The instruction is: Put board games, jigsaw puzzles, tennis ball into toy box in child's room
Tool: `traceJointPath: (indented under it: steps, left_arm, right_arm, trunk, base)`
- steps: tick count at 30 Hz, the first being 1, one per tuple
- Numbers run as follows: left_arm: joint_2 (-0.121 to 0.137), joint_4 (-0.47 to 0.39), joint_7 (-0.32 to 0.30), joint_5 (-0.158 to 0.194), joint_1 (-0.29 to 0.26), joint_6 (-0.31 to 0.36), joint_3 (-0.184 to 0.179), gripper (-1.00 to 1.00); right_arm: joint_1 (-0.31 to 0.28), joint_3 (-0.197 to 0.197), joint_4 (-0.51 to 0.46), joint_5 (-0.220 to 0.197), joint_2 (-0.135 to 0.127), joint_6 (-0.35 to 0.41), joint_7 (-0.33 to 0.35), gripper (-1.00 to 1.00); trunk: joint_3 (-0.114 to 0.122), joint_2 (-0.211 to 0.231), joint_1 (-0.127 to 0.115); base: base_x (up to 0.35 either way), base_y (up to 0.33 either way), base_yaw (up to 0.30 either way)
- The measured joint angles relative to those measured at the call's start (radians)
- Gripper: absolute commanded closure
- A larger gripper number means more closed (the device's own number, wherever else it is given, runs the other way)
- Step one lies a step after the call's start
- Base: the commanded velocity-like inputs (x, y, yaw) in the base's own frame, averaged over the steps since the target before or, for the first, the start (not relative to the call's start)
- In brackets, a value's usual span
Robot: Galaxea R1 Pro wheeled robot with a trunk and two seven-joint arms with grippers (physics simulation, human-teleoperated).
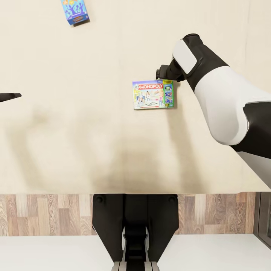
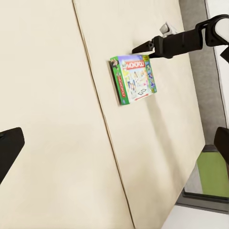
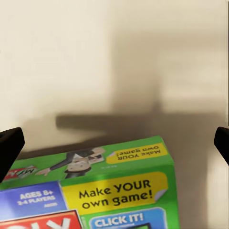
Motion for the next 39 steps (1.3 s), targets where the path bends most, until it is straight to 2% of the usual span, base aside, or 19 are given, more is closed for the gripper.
traceJointPath:
  steps: [24, 39]
  left_arm:
    - [0.000, 0.000, 0.000, 0.000, 0.000, 0.000, 0.000, -1.00]
    - [0.000, 0.000, 0.000, 0.000, 0.000, 0.000, 0.000, -1.00]
  right_arm:
    - [0.001, -0.001, 0.004, 0.000, 0.000, 0.000, 0.000, -1.00]
    - [-0.001, -0.002, 0.055, -0.003, 0.000, -0.004, 0.000, -1.00]
  trunk:
    - [0.007, 0.000, 0.000]
    - [0.007, 0.000, 0.000]
  base:
    - [0.000, 0.000, 0.000]
    - [-0.003, 0.000, 0.000]
